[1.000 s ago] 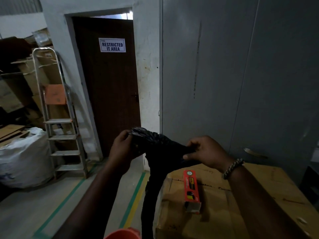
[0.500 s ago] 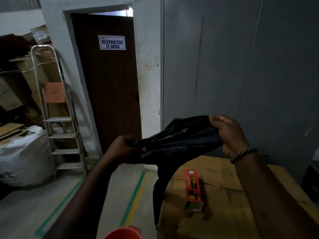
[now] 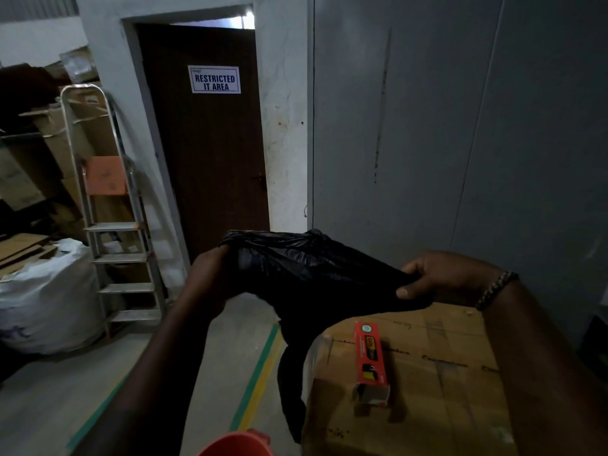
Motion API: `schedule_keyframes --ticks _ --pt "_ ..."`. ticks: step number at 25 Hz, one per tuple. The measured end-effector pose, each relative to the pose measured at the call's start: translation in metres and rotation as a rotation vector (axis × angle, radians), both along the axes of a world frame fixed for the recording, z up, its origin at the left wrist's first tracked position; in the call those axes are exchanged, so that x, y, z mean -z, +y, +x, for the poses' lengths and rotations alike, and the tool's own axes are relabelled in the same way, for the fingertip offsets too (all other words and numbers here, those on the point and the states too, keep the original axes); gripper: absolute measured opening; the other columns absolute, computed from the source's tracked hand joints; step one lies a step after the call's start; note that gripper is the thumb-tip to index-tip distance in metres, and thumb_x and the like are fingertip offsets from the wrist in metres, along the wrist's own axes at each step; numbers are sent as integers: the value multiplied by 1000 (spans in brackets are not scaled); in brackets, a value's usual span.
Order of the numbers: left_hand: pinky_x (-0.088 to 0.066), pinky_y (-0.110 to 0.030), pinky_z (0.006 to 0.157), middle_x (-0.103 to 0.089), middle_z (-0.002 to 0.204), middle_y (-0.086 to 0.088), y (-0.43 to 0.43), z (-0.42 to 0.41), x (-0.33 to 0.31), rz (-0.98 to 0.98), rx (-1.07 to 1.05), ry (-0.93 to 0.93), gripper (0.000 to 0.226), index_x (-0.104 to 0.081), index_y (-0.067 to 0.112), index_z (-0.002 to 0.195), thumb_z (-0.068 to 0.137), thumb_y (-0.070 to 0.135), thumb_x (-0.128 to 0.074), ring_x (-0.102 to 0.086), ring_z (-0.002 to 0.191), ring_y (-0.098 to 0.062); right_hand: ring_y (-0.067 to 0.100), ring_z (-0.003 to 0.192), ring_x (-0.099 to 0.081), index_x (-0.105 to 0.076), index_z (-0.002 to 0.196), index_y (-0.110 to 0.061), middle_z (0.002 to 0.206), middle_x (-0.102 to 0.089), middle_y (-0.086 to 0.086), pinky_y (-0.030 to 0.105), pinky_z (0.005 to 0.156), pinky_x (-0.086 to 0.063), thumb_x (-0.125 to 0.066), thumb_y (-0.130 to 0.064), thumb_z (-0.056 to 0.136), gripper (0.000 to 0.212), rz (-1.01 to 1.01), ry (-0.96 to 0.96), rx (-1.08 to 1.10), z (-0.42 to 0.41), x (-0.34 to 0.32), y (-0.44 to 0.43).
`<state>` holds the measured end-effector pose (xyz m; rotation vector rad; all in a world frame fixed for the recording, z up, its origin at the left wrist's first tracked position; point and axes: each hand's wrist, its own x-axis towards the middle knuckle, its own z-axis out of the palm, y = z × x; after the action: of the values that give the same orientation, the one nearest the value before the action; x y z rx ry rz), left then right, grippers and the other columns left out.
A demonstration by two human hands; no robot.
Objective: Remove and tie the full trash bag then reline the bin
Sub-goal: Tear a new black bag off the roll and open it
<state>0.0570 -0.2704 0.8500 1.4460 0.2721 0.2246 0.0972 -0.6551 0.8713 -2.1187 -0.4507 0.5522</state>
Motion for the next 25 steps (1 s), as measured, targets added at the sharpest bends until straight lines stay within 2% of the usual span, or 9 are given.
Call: schedule_keyframes --ticks 3,5,10,12,16,19,21,23,25 --pt "-56 -29 66 -70 94 -1 6 -1 2 7 11 4 38 -61 5 131 103 28 -49 -68 75 -15 24 87 -74 -72 105 2 100 -77 17 34 77 -59 -63 -20 92 28 368 -52 164 0 1 -3" --pt "-56 -28 62 -76 94 -12 9 -4 4 -10 -10 7 31 -70 7 118 99 27 -57 -73 69 -18 30 98 -72 -67 119 5 118 -72 22 44 87 -62 -62 -30 93 44 701 -3 328 5 1 -8" --pt "-54 -42 88 -70 125 -15 12 -12 6 -344 179 -84 35 -80 21 106 99 37 -49 -74 96 -30 37 127 -62 -53 144 0 140 -62 19 56 101 -53 -64 -33 94 61 1256 163 425 7 3 -7" --pt "-51 -49 99 -61 140 -15 10 -11 11 -516 332 -181 49 -73 21 124 104 50 -38 -67 116 -33 39 135 -56 -55 144 -4 143 -61 18 59 104 -49 -75 -28 86 66 1385 119 321 8 9 0" --pt "-8 -61 123 -21 165 -20 -10 -10 24 -696 682 -315 86 -21 16 160 94 68 -41 -18 152 -41 38 141 -50 -42 154 -17 150 -55 13 58 110 -45 -70 -10 85 75 1421 60 13 2 23 21" --pt "-28 -53 121 -35 158 -24 -25 -12 32 -460 718 -338 72 -27 7 157 95 13 -64 -34 146 -40 39 129 -61 -51 147 -8 135 -68 16 52 97 -57 -58 13 84 67 1086 50 225 -4 28 42" --pt "-47 -47 109 -54 145 -22 -33 -12 31 -257 547 -260 59 -43 4 147 93 -13 -55 -52 135 -38 38 112 -70 -59 137 1 116 -76 15 48 86 -63 -56 16 89 50 852 38 370 -6 24 51" --pt "-52 -43 101 -61 138 -18 -34 -10 28 -226 389 -193 41 -56 9 138 99 -4 -52 -61 125 -34 35 105 -71 -61 133 3 111 -76 14 46 79 -64 -54 6 96 37 947 49 445 -2 21 48" --pt "-49 -48 102 -63 138 -12 -34 -15 21 -299 379 -192 35 -56 16 138 103 16 -50 -63 122 -31 34 117 -67 -57 138 -7 126 -71 13 49 88 -61 -52 -10 100 39 1272 67 347 -1 21 40"
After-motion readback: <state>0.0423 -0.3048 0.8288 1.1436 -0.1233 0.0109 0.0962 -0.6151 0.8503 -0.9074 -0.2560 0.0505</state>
